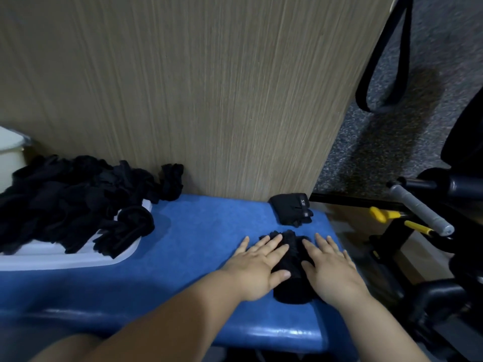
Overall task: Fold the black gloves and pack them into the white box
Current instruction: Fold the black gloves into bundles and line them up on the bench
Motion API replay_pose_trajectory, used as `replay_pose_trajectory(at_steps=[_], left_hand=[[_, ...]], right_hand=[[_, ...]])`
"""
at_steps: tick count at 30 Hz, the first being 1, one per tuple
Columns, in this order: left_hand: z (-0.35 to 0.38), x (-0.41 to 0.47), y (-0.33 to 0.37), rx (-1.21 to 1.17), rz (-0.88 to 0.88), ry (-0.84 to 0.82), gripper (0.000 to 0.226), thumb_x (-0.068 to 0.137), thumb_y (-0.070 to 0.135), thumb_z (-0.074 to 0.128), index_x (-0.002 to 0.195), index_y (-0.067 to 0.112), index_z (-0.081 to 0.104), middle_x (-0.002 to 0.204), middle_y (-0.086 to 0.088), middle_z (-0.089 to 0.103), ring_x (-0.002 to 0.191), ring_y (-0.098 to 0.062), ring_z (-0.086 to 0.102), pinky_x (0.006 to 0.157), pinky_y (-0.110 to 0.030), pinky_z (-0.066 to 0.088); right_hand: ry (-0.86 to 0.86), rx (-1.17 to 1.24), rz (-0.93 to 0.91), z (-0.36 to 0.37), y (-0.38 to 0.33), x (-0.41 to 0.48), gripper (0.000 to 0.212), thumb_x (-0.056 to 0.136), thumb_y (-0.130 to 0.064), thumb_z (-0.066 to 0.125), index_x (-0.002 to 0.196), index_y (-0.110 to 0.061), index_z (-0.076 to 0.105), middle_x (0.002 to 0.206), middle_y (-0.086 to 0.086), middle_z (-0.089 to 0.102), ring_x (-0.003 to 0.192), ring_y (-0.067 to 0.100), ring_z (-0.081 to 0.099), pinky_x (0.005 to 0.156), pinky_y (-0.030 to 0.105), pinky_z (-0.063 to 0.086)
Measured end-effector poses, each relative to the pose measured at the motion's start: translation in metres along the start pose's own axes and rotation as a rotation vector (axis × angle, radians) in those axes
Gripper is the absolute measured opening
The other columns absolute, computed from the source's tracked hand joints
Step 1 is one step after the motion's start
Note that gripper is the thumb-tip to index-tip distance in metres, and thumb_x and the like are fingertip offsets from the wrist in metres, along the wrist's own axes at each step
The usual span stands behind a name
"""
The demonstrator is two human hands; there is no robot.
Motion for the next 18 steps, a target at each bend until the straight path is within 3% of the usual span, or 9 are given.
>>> replay_pose_trajectory(at_steps=[4, 8, 13, 18], left_hand=[[-0.023, -0.029, -0.033, -0.061, -0.042, 0.13, 0.061, 0.1, 0.048, 0.03, 0.153, 0.031, 0.005, 0.16, 0.012, -0.007, 0.147, -0.005, -0.002, 0.12, -0.032, -0.006], [-0.054, -0.075, -0.087, -0.058, -0.228, 0.278, 0.055, 0.099, 0.043, 0.039, 0.15, 0.031, 0.023, 0.16, 0.013, 0.009, 0.147, -0.009, 0.007, 0.117, -0.03, 0.003], [-0.096, -0.149, -0.152, 0.049, -0.486, 0.594, 0.041, 0.094, 0.038, 0.05, 0.134, 0.029, 0.048, 0.139, 0.01, 0.045, 0.132, -0.017, 0.033, 0.106, -0.033, 0.024], [-0.106, -0.194, -0.202, 0.022, -0.622, 0.605, 0.049, 0.092, 0.036, 0.055, 0.138, 0.029, 0.041, 0.144, 0.008, 0.039, 0.133, -0.019, 0.028, 0.107, -0.036, 0.026]], right_hand=[[0.25, 0.07, -0.08, -0.027, -0.038, -0.008, 0.044, 0.096, -0.03, 0.045, 0.14, -0.028, 0.044, 0.154, 0.0, 0.032, 0.147, 0.02, 0.014, 0.117, 0.038, 0.019], [0.337, 0.157, -0.209, -0.032, -0.096, -0.013, 0.033, 0.094, -0.023, 0.051, 0.125, -0.021, 0.06, 0.133, 0.0, 0.054, 0.132, 0.023, 0.038, 0.109, 0.034, 0.029], [0.202, 0.296, -0.35, -0.013, -0.178, -0.009, 0.031, 0.096, -0.025, 0.047, 0.124, -0.023, 0.06, 0.125, -0.002, 0.058, 0.119, 0.021, 0.045, 0.103, 0.027, 0.032], [0.009, 0.588, -0.353, 0.01, -0.251, 0.011, 0.035, 0.098, -0.025, 0.048, 0.132, -0.02, 0.054, 0.133, 0.001, 0.054, 0.122, 0.016, 0.05, 0.101, 0.02, 0.034]])
Point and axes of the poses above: each hand's wrist, its own x-axis towards the middle knuckle, its own z-axis out of the palm, y = z × x, the point moved 9 cm from there along x, towards the middle knuckle
